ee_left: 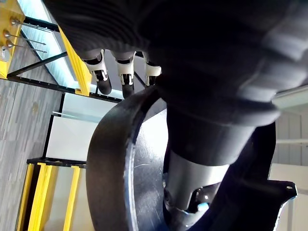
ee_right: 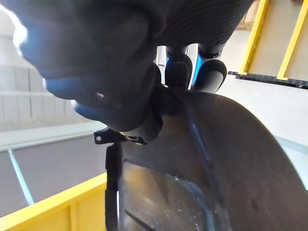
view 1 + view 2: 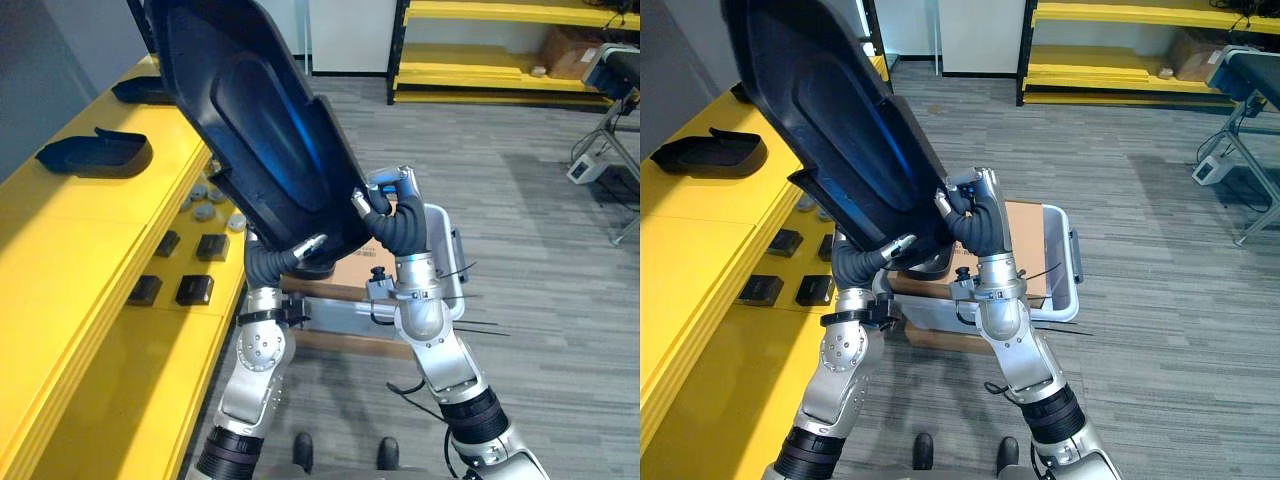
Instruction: Walk over and take plastic housings, then place them on the shelf
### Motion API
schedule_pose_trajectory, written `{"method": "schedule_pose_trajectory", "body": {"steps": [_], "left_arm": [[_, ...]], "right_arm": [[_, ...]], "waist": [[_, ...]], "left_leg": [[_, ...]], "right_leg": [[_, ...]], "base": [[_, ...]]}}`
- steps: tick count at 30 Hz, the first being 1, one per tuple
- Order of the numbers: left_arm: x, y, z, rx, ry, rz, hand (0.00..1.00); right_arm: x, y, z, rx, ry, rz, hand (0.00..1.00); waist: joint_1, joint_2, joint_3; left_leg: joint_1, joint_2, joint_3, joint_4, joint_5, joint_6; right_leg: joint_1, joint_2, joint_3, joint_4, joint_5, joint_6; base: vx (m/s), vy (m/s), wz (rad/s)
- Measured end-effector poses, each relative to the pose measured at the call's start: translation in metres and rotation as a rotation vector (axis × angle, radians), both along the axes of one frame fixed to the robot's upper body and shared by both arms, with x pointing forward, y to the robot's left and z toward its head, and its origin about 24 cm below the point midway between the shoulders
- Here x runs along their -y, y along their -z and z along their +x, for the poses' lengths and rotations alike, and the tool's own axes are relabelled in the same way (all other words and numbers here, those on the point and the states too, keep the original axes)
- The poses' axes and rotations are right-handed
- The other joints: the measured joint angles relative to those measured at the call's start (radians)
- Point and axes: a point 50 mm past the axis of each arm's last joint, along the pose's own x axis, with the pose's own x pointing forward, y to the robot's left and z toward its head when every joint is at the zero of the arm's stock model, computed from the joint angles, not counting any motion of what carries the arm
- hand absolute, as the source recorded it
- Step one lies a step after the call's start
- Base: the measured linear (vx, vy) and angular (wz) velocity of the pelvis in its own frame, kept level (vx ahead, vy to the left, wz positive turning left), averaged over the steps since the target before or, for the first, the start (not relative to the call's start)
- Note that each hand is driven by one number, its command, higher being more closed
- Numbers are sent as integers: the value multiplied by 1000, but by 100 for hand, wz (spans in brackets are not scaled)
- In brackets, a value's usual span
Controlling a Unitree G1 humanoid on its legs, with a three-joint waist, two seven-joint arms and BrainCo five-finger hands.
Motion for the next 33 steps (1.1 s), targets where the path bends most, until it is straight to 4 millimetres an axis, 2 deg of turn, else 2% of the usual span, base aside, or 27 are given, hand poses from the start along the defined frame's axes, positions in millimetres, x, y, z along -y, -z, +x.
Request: {"method": "schedule_pose_trajectory", "body": {"steps": [3,4,8,14,18,24,26,29,30,33], "left_arm": [[0,1,2,-19,10,-32,100],[0,2,2,-22,11,-34,100],[-5,11,4,-68,-9,-22,100],[-14,11,6,-71,-49,4,100],[-17,12,6,-73,-72,58,100],[-14,20,-1,-84,-88,162,100],[-13,28,-5,-116,-102,185,100],[-24,44,-16,-188,-154,242,100],[-30,50,-20,-217,-179,248,100],[-39,57,-25,-250,-215,250,100]], "right_arm": [[0,4,-1,-7,-7,-32,100],[0,5,-1,-11,-8,-36,0],[-2,12,-4,-20,-37,-86,0],[0,27,-1,-93,-72,-91,0],[5,26,0,-104,-96,-57,0],[34,13,7,-87,-25,41,0],[52,1,6,-41,28,141,0],[102,-15,0,55,165,346,0],[120,-14,-4,74,225,409,0],[156,-1,-14,61,360,505,0]], "waist": [[-1,0,-19],[-1,-1,-23],[-1,2,-49],[-1,1,-54],[0,0,-54],[0,-1,-56],[1,-1,-56],[0,-2,-56],[-1,-2,-56],[-2,-2,-56]], "left_leg": [[-1,-1,0,0,0,0],[-1,0,0,0,0,0],[-1,1,-1,0,0,0],[13,1,-5,0,0,0],[13,1,-6,-1,-3,-4],[13,1,-6,-1,-4,-5],[13,1,-6,-1,-4,-5],[15,1,-4,-1,-1,-2],[18,1,-4,-1,0,0],[23,1,-4,-1,-2,-2]], "right_leg": [[0,0,1,-4,7,-9],[1,0,1,-6,7,-10],[6,1,-1,-13,9,-12],[21,1,-4,-13,8,-12],[21,1,-5,-14,6,-10],[22,1,-5,-14,5,-9],[22,1,-3,-14,6,-8],[23,1,-1,-15,7,-4],[26,1,-1,-16,6,-3],[32,1,-3,-17,3,1]], "base": [[0,0,0],[32,3,0],[0,0,0],[-6,3,0],[-25,9,1],[0,0,0],[0,0,0],[0,0,0],[0,0,0],[0,0,0]]}}
